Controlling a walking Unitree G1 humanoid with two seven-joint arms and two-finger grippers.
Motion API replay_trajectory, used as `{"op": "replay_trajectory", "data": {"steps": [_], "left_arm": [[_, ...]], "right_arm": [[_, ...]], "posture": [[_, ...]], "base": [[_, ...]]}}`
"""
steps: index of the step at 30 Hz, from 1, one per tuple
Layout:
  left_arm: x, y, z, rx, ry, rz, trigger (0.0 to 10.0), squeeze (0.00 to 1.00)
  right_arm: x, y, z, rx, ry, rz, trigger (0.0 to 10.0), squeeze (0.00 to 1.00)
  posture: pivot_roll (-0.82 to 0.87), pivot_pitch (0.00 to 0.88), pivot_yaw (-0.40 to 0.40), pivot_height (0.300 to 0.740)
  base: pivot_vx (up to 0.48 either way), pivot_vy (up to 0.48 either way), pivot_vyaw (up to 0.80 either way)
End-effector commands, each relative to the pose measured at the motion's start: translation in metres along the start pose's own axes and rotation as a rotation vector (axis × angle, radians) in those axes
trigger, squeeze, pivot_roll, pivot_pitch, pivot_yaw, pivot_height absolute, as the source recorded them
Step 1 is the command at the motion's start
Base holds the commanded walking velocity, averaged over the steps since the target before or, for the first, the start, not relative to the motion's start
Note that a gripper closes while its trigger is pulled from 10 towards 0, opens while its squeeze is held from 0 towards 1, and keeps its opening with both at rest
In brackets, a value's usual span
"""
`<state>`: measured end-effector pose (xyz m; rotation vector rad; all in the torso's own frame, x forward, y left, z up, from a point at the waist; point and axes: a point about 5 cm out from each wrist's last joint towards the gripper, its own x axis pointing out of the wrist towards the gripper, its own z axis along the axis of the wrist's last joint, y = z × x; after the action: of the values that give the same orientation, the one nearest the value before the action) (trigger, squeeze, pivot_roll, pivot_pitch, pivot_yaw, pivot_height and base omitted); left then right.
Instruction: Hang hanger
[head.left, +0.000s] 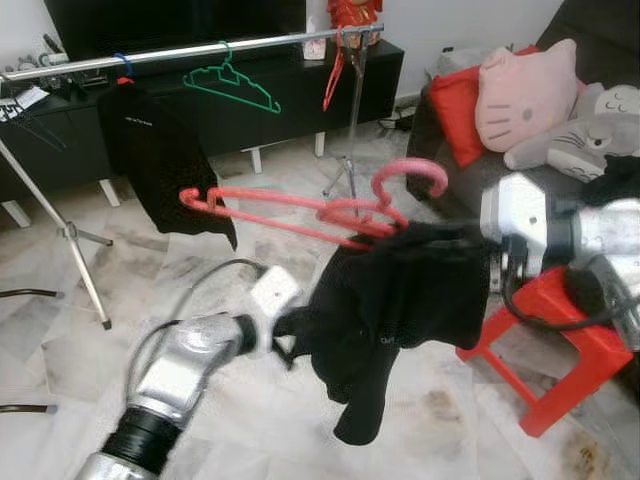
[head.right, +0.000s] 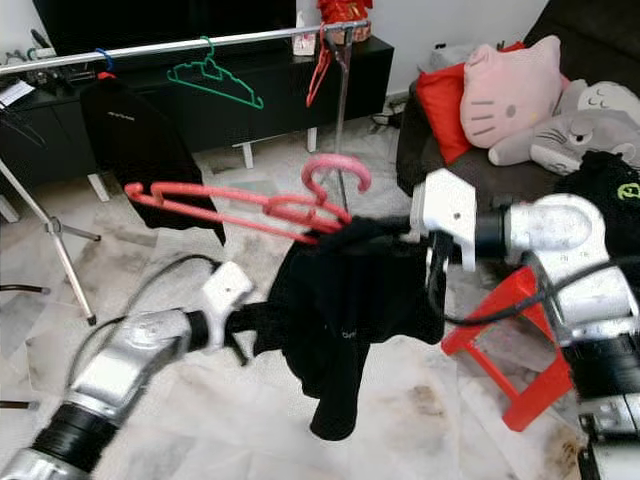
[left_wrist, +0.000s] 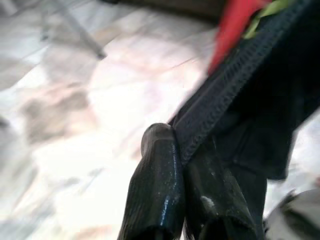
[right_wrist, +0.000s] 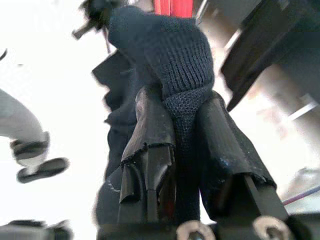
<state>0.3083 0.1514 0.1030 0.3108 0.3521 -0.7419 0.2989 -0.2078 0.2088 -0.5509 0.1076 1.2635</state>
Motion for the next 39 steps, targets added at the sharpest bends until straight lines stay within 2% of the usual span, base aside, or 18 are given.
{"op": "replay_trajectory", "data": {"steps": [1, 6, 11, 14, 16, 18, 22, 24, 25, 26, 29, 30, 32, 35, 38, 39], "left_arm": [[0.003, -0.005, 0.000, 0.005, -0.006, -0.012, 0.0, 0.00], [0.004, -0.007, 0.005, 0.001, -0.028, -0.029, 0.0, 0.00], [0.004, -0.002, -0.001, 0.012, 0.011, -0.011, 0.0, 0.00], [0.004, 0.005, -0.006, 0.017, 0.050, 0.055, 0.1, 0.00], [0.004, 0.012, -0.008, 0.004, 0.056, 0.118, 4.6, 0.00], [0.002, 0.018, -0.008, -0.003, 0.057, 0.153, 10.0, 0.00], [0.000, 0.025, -0.011, -0.031, 0.066, 0.210, 10.0, 0.00], [-0.001, 0.027, -0.012, -0.031, 0.072, 0.219, 10.0, 0.00], [-0.002, 0.028, -0.013, -0.033, 0.072, 0.223, 10.0, 0.00], [-0.004, 0.031, -0.013, -0.033, 0.072, 0.237, 10.0, 0.00], [-0.007, 0.037, -0.013, -0.029, 0.077, 0.263, 10.0, 0.00], [-0.007, 0.037, -0.013, -0.029, 0.077, 0.263, 10.0, 0.00], [-0.009, 0.043, -0.014, -0.035, 0.084, 0.292, 10.0, 0.00], [-0.010, 0.045, -0.014, -0.034, 0.086, 0.297, 10.0, 0.00], [-0.010, 0.045, -0.015, -0.032, 0.090, 0.296, 10.0, 0.00], [-0.010, 0.045, -0.015, -0.032, 0.090, 0.296, 10.0, 0.00]], "right_arm": [[-0.004, -0.007, 0.018, -0.071, -0.043, -0.025, 0.0, 0.00], [-0.002, -0.005, 0.018, -0.068, -0.048, -0.002, 0.0, 0.00], [-0.006, 0.001, 0.020, -0.067, -0.053, 0.051, 0.0, 0.00], [-0.014, 0.017, 0.017, -0.030, -0.047, 0.200, 0.0, 0.00], [-0.019, 0.029, 0.015, -0.005, -0.050, 0.290, 0.0, 0.00], [-0.021, 0.031, 0.012, 0.012, -0.054, 0.299, 0.0, 0.00], [-0.022, 0.023, 0.015, 0.036, -0.138, 0.208, 0.0, 0.00], [-0.024, 0.028, 0.014, 0.053, -0.141, 0.247, 0.0, 0.00], [-0.025, 0.032, 0.012, 0.056, -0.119, 0.277, 0.0, 0.00], [-0.028, 0.041, 0.004, 0.060, -0.037, 0.336, 0.0, 0.00], [-0.032, 0.045, -0.007, 0.053, 0.071, 0.367, 0.0, 0.00], [-0.032, 0.045, -0.007, 0.053, 0.071, 0.367, 0.0, 0.00], [-0.035, 0.045, -0.017, 0.038, 0.162, 0.357, 0.0, 0.00], [-0.036, 0.041, -0.024, 0.021, 0.236, 0.322, 0.0, 0.00], [-0.039, 0.036, -0.035, -0.061, 0.385, 0.286, 0.0, 0.00], [-0.039, 0.034, -0.035, -0.064, 0.387, 0.267, 0.0, 0.00]], "posture": [[-0.15, 0.061, -0.030, 0.740], [-0.15, 0.061, -0.030, 0.740], [-0.15, 0.051, -0.027, 0.740], [-0.15, 0.051, -0.028, 0.740], [-0.15, 0.053, -0.031, 0.740], [-0.15, 0.053, -0.031, 0.740], [-0.15, 0.053, -0.031, 0.740], [-0.15, 0.060, -0.027, 0.740], [-0.15, 0.060, -0.027, 0.740], [-0.15, 0.062, -0.027, 0.740], [-0.15, 0.064, -0.026, 0.740], [-0.15, 0.064, -0.026, 0.740], [-0.15, 0.064, -0.026, 0.740], [-0.15, 0.066, -0.022, 0.740], [-0.15, 0.069, -0.018, 0.740], [-0.15, 0.069, -0.017, 0.740]], "base": [[0.000, 0.000, 0.00], [0.000, 0.000, 0.00], [0.000, 0.000, 0.00], [0.000, 0.000, 0.00], [0.000, 0.000, 0.00], [0.000, 0.000, 0.00], [0.000, 0.000, 0.00], [0.000, 0.000, 0.00], [0.000, 0.000, 0.00], [0.000, 0.000, 0.00], [0.000, 0.000, 0.00], [0.000, 0.000, 0.00], [0.000, 0.000, 0.00], [0.000, 0.000, 0.00], [0.000, 0.000, 0.00], [0.000, 0.000, 0.00]]}}
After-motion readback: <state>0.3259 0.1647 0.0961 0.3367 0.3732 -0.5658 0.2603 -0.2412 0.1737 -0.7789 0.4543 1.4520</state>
